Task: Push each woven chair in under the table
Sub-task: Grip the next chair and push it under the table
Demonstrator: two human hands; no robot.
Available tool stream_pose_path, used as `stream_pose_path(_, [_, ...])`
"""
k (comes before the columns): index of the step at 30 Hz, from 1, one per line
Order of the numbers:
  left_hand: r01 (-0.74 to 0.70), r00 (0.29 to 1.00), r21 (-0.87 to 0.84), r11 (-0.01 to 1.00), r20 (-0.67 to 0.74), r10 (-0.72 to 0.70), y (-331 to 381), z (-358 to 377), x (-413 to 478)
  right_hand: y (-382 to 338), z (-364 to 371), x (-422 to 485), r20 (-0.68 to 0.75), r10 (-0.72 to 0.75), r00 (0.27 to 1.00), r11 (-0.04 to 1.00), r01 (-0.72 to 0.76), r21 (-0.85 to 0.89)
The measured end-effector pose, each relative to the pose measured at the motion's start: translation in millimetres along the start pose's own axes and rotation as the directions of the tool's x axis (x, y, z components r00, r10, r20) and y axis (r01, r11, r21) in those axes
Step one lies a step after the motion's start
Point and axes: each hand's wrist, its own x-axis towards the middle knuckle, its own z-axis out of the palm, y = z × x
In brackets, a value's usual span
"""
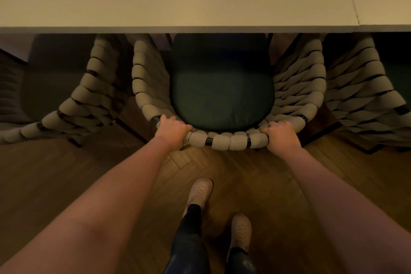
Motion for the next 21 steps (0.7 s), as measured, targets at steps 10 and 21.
stream_pose_path(10, [-0.011, 1.000, -0.022, 1.000, 0.024, 0.011, -1.9, -4.3, 4.9, 0.8, -9.5, 5.6, 0.056, -0.015, 0.998, 0.999, 0.017, -0.027])
stream_pose_path(21, [0.231, 0.947, -0.101, 0.968, -0.204, -0.248, 6.5, 37.4, -77.0, -21.9, -60.7, 6.1, 0.465, -0.039, 0.884, 0.997, 0.001, 0.083])
